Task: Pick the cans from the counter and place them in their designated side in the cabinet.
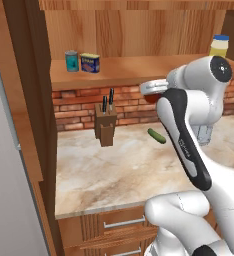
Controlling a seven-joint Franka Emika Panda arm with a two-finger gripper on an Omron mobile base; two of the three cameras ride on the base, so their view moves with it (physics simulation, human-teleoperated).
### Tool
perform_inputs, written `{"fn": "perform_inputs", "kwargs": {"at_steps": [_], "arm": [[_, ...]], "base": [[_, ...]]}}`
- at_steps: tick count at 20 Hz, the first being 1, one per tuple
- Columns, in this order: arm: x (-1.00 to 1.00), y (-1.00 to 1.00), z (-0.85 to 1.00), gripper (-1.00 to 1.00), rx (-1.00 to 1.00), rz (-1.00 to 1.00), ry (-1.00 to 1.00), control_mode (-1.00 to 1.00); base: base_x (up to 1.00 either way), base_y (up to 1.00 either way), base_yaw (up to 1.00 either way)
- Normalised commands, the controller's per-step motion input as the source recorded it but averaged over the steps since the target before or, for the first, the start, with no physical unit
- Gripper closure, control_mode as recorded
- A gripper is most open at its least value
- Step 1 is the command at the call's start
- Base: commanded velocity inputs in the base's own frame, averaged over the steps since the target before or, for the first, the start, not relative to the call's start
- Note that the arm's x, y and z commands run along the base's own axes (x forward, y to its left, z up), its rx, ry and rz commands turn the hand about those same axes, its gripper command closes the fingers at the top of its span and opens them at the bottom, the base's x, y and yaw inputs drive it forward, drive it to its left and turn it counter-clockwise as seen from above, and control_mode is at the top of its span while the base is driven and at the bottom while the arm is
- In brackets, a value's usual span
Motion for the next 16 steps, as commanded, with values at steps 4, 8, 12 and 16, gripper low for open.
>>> {"fn": "perform_inputs", "kwargs": {"at_steps": [4,8,12,16], "arm": [[0.16,0.10,0.13,1.00,0.00,0.02,-0.04,-1.00],[0.21,0.08,0.07,1.00,0.00,0.02,-0.03,-1.00],[0.20,0.05,0.07,1.00,0.00,0.02,-0.04,-1.00],[0.21,0.05,0.06,1.00,0.00,0.02,-0.04,-1.00]], "base": [[0.00,0.00,0.00],[0.00,0.00,0.00],[0.00,0.00,0.00],[0.00,0.00,0.00]]}}
